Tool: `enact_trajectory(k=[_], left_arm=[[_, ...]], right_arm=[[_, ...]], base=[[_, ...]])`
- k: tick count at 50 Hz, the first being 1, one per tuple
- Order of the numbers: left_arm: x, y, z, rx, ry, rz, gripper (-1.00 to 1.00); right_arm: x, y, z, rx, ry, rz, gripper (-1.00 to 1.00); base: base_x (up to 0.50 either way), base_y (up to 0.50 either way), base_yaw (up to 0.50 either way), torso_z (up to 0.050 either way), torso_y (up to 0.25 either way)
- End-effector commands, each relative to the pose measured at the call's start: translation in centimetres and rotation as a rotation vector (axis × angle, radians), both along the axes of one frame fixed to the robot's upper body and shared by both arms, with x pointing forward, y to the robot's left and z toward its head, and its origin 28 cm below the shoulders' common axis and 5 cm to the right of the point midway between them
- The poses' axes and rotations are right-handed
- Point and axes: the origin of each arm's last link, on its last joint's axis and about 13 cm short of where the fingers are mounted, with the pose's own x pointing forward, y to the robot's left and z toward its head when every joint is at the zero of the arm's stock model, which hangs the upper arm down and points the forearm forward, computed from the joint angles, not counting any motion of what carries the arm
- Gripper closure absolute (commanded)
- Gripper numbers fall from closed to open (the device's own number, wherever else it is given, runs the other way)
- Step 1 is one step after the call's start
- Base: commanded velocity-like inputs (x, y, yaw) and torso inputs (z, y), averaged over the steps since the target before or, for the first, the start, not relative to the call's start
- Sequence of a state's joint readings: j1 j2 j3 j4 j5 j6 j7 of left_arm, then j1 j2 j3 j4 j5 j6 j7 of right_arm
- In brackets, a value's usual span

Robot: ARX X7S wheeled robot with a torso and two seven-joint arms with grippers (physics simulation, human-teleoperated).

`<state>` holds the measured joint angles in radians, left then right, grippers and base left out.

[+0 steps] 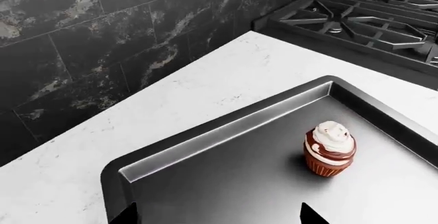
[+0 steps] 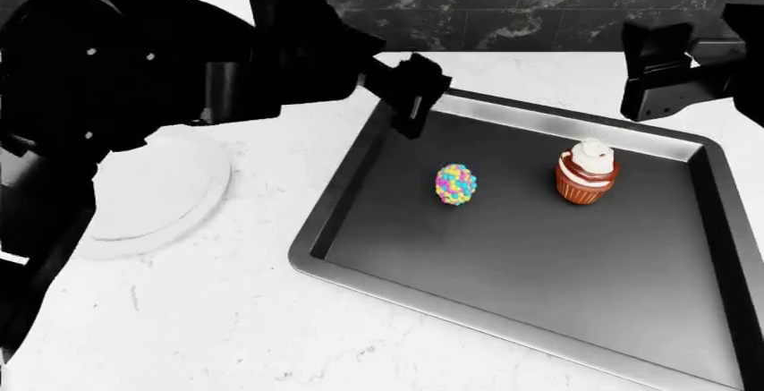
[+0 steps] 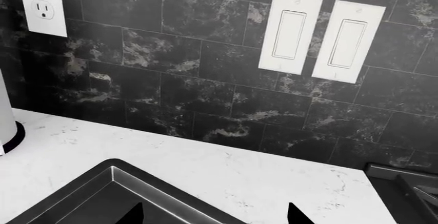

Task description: Move the dessert items from the plate to the tray.

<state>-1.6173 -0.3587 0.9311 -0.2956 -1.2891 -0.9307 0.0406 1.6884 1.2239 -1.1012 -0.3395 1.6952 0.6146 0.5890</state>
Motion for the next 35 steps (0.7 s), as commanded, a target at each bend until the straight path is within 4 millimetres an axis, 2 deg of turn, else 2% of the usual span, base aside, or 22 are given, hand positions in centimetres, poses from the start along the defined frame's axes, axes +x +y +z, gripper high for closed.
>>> enact_trajectory(k=[1,5,15,20,35], left_arm=[[-2.8,3.5,4.0,-0.028,-0.126,0.105,-1.00],[-4.7,4.6,4.2,-0.017,-0.166,0.160,-1.00],[-8.8,7.1,6.8,-0.054,-0.307,0.252,-1.00],[-9.9,8.2,7.2,-0.048,-0.330,0.290,-1.00],[-12.0,11.3,7.6,-0.111,-0.373,0.405,-1.00]], right_arm=[[-0.5,-0.1,1.1,-0.011,-0.020,-0.001,-1.00],[-0.8,-0.1,1.7,-0.023,-0.031,0.001,-1.00],[-1.7,-0.2,3.7,-0.060,-0.053,-0.002,-1.00],[-2.1,-0.3,4.9,-0.085,-0.064,-0.005,-1.00],[-4.2,-1.0,6.6,-0.120,-0.118,-0.020,-1.00]], base=[[0.00,0.00,0.00,0.000,0.000],[0.00,0.00,0.00,0.000,0.000],[0.00,0.00,0.00,0.000,0.000],[0.00,0.00,0.00,0.000,0.000],[0.00,0.00,0.00,0.000,0.000]])
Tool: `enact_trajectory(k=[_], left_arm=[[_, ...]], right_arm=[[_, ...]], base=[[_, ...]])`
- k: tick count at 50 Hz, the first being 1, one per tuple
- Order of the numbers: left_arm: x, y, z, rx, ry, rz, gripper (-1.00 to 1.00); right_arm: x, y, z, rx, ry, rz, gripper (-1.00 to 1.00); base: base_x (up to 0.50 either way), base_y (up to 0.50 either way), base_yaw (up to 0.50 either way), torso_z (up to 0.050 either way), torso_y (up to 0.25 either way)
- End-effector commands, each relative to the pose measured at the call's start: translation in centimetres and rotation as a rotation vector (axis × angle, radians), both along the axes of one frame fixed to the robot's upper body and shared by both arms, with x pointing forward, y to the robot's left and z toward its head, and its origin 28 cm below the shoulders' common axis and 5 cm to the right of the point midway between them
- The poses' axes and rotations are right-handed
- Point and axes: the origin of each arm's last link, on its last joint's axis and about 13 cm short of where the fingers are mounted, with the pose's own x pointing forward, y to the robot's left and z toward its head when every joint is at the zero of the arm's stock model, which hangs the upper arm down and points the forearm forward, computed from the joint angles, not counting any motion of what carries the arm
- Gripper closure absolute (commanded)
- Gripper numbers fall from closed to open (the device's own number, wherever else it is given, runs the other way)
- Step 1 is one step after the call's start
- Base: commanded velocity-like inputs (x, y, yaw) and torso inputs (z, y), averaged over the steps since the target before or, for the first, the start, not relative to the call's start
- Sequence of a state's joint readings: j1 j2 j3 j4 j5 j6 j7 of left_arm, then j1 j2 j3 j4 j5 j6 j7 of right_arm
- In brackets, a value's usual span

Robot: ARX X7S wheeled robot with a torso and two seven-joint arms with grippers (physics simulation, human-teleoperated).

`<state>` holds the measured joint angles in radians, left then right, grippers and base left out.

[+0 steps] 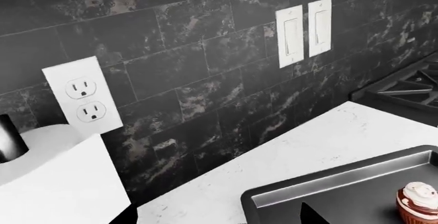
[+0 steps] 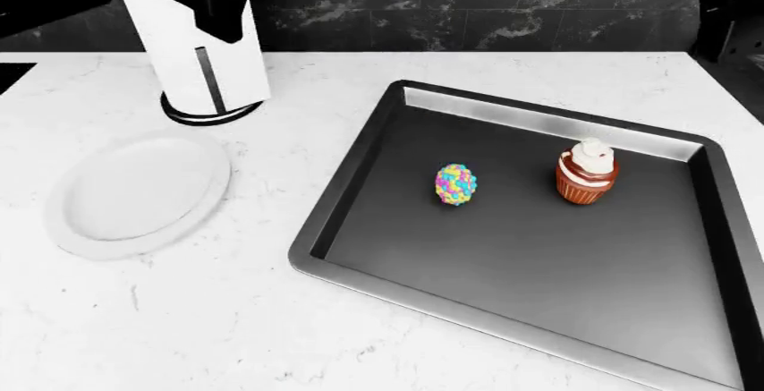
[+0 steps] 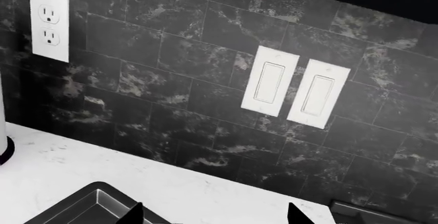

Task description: Move the dessert items from the plate to the tray.

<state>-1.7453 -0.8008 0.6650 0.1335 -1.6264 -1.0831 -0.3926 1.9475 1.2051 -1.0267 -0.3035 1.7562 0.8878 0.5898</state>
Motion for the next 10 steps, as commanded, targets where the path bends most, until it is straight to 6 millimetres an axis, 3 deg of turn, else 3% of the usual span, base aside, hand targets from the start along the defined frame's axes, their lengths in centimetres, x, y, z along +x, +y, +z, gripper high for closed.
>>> enact_trajectory(k=[1,10], left_arm=[[-2.0,2.2,0.6,-0.042,-0.055,0.084,-1.00],[-3.4,2.9,1.1,-0.080,-0.092,0.106,-1.00]], right_arm=[[-1.5,-0.3,1.6,-0.028,-0.042,-0.005,-1.00],[-2.6,-0.3,2.8,-0.044,-0.079,0.001,-1.00]], base=[[0.00,0.00,0.00,0.000,0.000],[0.00,0.00,0.00,0.000,0.000]])
